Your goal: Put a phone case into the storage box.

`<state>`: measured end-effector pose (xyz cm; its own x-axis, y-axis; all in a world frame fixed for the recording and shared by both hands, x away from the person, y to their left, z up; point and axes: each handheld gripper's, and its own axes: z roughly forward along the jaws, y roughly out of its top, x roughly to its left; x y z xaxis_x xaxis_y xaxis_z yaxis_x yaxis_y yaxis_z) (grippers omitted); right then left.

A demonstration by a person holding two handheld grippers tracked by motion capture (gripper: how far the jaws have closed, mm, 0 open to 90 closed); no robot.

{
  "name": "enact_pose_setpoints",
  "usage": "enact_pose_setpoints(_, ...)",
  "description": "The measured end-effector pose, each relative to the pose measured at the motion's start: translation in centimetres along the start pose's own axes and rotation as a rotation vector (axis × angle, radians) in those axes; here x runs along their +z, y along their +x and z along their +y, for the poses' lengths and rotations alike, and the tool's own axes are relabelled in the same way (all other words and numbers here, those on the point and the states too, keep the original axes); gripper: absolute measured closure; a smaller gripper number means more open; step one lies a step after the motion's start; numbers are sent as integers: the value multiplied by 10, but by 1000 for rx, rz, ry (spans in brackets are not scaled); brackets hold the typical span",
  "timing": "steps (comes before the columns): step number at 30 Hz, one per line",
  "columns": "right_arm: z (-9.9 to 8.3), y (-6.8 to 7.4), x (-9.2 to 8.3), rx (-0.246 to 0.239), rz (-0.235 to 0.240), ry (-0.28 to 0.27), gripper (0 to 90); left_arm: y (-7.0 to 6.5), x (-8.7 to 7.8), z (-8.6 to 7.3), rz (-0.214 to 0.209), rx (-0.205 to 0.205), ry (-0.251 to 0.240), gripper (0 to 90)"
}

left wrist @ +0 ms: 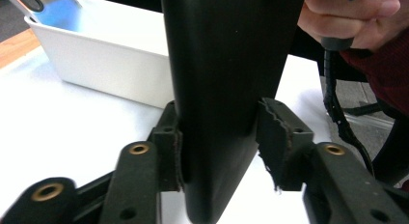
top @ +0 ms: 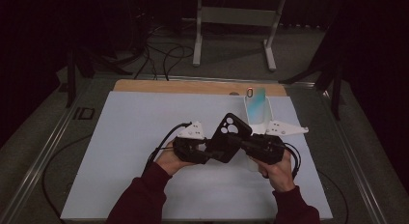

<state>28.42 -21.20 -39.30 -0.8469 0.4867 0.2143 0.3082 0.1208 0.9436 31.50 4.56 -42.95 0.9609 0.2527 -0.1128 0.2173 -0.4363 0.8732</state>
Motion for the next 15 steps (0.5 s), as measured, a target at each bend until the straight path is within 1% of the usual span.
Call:
enact_pose_setpoints(3, 1, 0, 1, -20, -13, 11, 821, -1, 0, -1, 15, 14, 9, 646)
enact_pose_setpoints(5, 1, 0, 1, -23, -9, 14, 798, -1, -1, -1, 28, 22, 11, 678)
enact_pose_setpoints(6, 1, -1, 1, -22, -6, 14, 776, -1, -1, -1, 31, 24, 11, 702)
enact_pose_setpoints(7, 1, -1, 1, -22, -6, 14, 776, -1, -1, -1, 31, 24, 11, 719)
enact_pose_setpoints(8, 1, -2, 1, -22, -3, 16, 761, -2, 0, -2, 35, 31, 11, 719)
enact_pose_setpoints(9, 1, -3, 1, -18, -2, 18, 715, -3, 0, -2, 35, 38, 12, 759)
enact_pose_setpoints(11, 2, -5, 1, -6, 8, 18, 672, -4, 1, -2, 37, 44, 15, 793)
enact_pose_setpoints(13, 2, -6, 2, 5, 13, 24, 624, -5, 2, -2, 45, 56, 21, 799)
enact_pose_setpoints(15, 3, -6, 3, 11, 2, 27, 564, -7, 4, -2, 45, 59, 23, 801)
